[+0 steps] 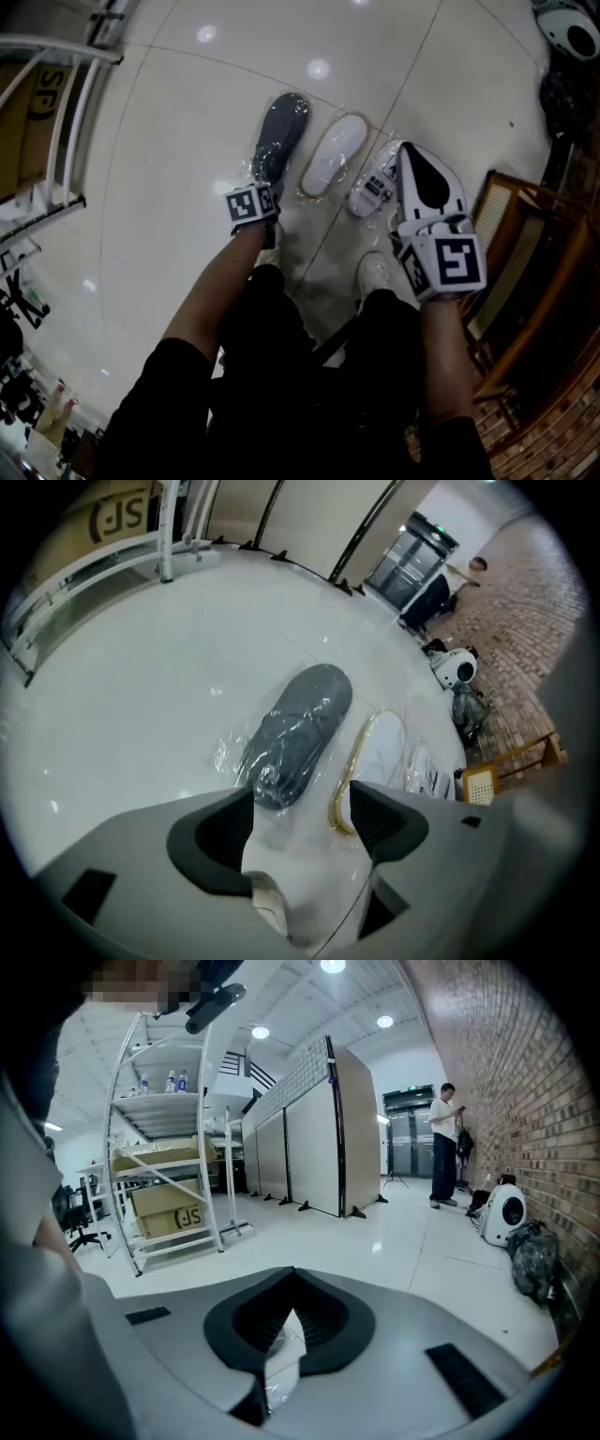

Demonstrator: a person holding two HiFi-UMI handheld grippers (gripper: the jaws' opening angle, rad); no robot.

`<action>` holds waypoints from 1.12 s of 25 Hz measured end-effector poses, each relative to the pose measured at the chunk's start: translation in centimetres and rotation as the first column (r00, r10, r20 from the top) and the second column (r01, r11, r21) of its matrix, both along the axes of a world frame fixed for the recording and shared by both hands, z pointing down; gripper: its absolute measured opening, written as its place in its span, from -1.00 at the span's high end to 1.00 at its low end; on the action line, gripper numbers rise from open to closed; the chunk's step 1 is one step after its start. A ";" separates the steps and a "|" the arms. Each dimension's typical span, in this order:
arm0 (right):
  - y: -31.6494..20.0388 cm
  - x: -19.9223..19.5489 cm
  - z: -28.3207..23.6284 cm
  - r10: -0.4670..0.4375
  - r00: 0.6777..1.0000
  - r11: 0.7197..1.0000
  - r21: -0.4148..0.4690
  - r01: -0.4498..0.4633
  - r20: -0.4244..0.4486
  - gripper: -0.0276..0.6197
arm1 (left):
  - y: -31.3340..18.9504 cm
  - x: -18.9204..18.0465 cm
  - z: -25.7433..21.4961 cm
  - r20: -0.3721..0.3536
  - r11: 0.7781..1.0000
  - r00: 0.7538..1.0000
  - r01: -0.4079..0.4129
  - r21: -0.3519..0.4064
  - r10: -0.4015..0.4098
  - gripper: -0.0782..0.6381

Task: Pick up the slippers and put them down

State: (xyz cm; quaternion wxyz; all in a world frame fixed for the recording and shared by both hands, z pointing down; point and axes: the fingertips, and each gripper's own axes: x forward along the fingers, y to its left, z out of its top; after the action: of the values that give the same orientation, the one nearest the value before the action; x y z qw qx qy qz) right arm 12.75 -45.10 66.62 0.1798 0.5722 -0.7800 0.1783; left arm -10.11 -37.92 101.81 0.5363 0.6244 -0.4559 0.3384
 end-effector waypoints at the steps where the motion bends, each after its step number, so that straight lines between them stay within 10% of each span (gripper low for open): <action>1: -0.1 0.2 0.4 0.016 1.000 1.000 -0.016 -0.016 -0.008 0.89 | -0.9 0.2 -1.0 -0.001 1.000 1.000 -0.010 0.028 0.010 -0.12; 6: -0.3 0.5 -0.6 0.069 0.998 0.998 -0.004 -0.069 -0.010 0.89 | -5.4 2.2 -8.8 0.000 0.972 0.997 -0.079 0.222 0.081 -0.11; 12: -0.4 -0.8 -8.5 0.060 0.997 0.991 0.125 -0.055 -0.042 0.89 | -12.0 1.6 -22.8 0.019 0.869 0.996 -0.089 0.486 0.092 -0.10; 18: 1.7 -1.4 -18.2 0.034 0.997 0.972 0.233 -0.018 -0.066 0.89 | -14.8 0.9 -40.7 -0.027 0.685 0.990 -0.074 0.725 0.136 -0.10; 22: 2.1 -1.1 -26.5 0.045 0.994 0.929 0.370 -0.003 -0.104 0.89 | -15.7 0.5 -54.9 -0.048 0.487 0.985 -0.038 0.872 0.164 -0.10; 28: 7.3 -1.6 -32.3 0.079 0.995 0.877 0.478 -0.042 -0.058 0.89 | -8.1 -0.4 -66.2 -0.139 0.317 0.979 0.085 0.945 0.152 0.07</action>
State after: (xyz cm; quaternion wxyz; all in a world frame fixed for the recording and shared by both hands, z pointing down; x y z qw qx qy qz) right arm 11.13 -37.75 34.31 0.0575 0.6292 -0.7744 -0.0350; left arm -10.52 -46.02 35.60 0.1065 0.8599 -0.4972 -0.0457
